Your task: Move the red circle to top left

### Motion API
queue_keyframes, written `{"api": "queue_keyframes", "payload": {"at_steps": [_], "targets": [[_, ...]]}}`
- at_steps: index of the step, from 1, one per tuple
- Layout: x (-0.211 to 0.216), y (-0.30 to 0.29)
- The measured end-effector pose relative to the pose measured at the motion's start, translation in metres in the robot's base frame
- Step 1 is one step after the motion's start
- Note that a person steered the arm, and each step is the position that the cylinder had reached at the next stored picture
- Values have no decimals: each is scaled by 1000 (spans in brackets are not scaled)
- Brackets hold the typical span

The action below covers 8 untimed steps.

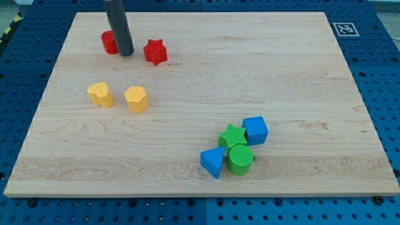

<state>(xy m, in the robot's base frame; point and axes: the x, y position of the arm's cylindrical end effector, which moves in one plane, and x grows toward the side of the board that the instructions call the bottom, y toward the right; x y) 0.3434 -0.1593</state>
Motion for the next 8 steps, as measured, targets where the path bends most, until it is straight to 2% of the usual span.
{"api": "queue_keyframes", "payload": {"at_steps": [1,2,3,4,5,6,7,8], "targets": [[31,-3],[14,-20],[-24,-26],[-38,-28],[-19,-31],[-32,-59],[-66,-70],[-70,-70]]}}
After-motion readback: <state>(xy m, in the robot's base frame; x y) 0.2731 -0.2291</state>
